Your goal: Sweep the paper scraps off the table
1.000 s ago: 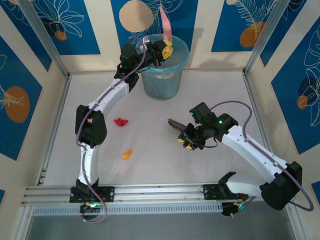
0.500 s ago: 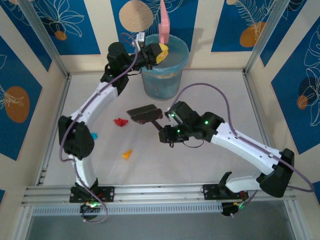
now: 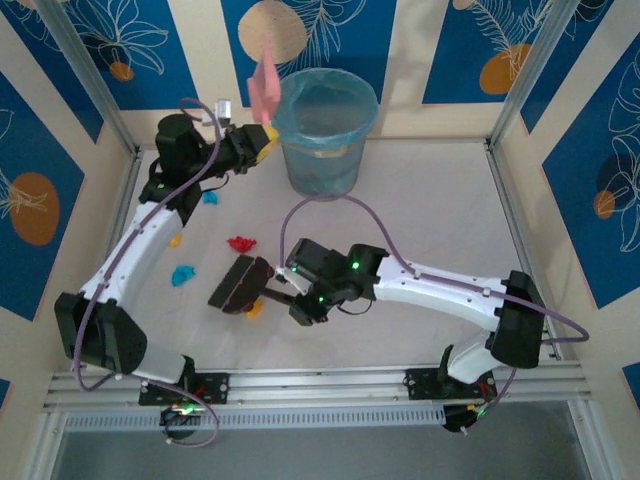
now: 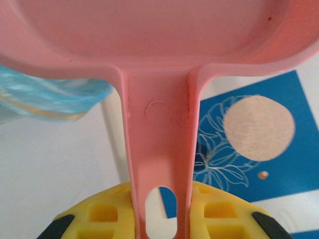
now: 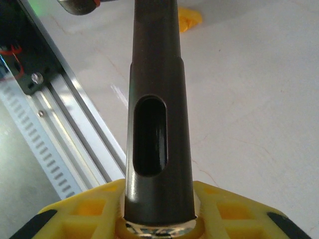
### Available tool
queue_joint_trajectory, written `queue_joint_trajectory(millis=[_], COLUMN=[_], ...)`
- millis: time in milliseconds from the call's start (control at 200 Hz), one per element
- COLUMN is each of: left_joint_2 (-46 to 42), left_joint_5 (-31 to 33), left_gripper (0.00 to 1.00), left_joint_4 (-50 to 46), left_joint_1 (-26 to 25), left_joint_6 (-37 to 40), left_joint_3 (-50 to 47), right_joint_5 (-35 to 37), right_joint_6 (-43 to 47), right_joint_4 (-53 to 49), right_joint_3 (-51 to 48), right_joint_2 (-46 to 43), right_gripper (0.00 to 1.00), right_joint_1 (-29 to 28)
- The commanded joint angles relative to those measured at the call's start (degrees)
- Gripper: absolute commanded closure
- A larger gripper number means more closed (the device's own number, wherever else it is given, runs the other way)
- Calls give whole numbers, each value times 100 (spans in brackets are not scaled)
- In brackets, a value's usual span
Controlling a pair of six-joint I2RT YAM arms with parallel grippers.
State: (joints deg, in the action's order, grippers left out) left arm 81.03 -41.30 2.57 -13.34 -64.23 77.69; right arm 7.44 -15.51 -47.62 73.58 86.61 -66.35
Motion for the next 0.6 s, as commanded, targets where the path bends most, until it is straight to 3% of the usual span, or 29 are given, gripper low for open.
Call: queue_joint_trajectory(millis=[0, 150, 300, 595], left_joint_2=[-534, -873, -919, -958], left_joint_5=[339, 639, 922, 1027], left_gripper=[100, 100, 100, 100], left_joint_4=[-761, -1184, -1885, -2074], left_joint_1=[346, 749, 756, 730], left_joint_6=[528, 456, 804, 1035], left_joint_3=[-373, -969, -1047, -1046], right_joint_5=[260, 602, 695, 1530], right_joint_6=[423, 349, 70, -785], right_joint_4=[-239, -806, -1142, -2049], right_joint_3=[276, 362, 154, 51], right_joint_2=[149, 383, 241, 451], right_gripper=[100, 100, 100, 100], right_joint_1=[-190, -241, -247, -71])
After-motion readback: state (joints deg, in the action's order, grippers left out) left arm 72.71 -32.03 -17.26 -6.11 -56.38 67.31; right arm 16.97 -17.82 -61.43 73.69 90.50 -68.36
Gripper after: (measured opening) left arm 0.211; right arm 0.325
